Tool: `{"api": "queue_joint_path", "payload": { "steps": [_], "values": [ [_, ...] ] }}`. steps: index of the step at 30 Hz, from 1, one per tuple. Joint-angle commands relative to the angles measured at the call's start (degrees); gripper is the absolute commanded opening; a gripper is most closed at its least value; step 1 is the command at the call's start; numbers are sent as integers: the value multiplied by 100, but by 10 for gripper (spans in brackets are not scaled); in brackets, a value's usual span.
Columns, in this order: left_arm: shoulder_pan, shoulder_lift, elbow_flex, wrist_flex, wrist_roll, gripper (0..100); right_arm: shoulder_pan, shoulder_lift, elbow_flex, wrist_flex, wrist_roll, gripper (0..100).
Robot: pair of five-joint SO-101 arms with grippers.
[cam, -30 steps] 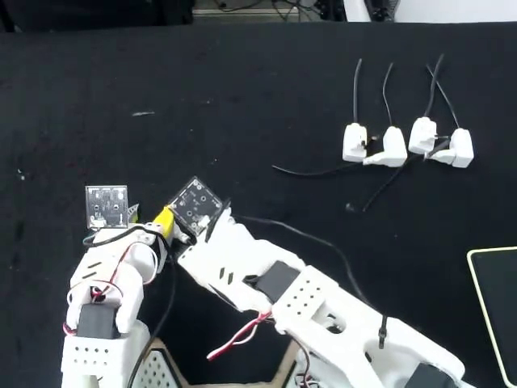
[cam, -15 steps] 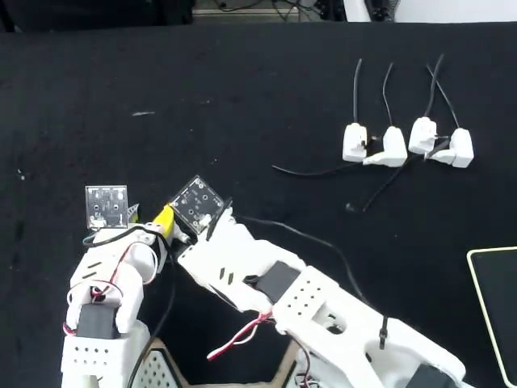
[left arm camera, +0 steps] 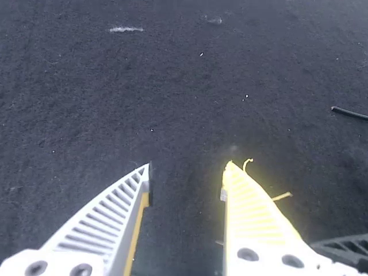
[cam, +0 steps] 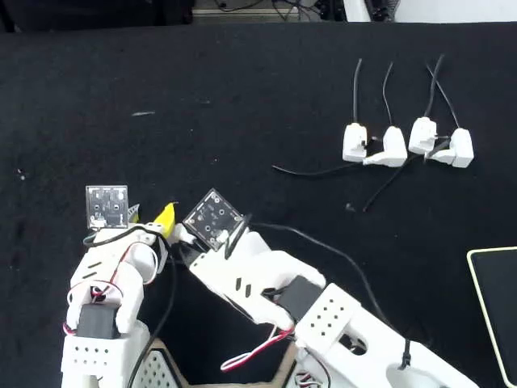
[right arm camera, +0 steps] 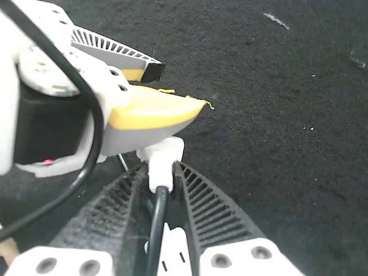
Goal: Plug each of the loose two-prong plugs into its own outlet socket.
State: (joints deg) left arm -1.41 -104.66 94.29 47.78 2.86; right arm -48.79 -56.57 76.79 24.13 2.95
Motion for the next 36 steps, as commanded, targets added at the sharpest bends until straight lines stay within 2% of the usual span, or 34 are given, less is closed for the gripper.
{"api": "queue_joint_path", "payload": {
  "steps": [1,4,7,11,17,23,28,32,36],
  "values": [
    [57,26,-22,-79,-53,205,141,-303,-136,-44,18,10],
    [57,26,-22,-79,-53,205,158,-303,-136,-44,18,10],
    [48,26,-57,-53,-44,205,501,-303,-207,79,62,10],
    [-48,26,-66,-62,-35,205,818,-303,-629,941,510,10],
    [-462,18,-180,-35,281,205,826,-295,-1226,2075,1345,10],
    [-479,18,-180,-35,290,205,826,189,-2070,3604,1996,10],
    [-101,26,-136,-26,273,205,677,954,-2466,3182,1582,10],
    [127,35,-40,-26,62,205,290,1209,-2492,2620,1108,10],
    [435,35,40,-26,-44,205,229,1235,-2475,2215,730,10]
  ]
}}
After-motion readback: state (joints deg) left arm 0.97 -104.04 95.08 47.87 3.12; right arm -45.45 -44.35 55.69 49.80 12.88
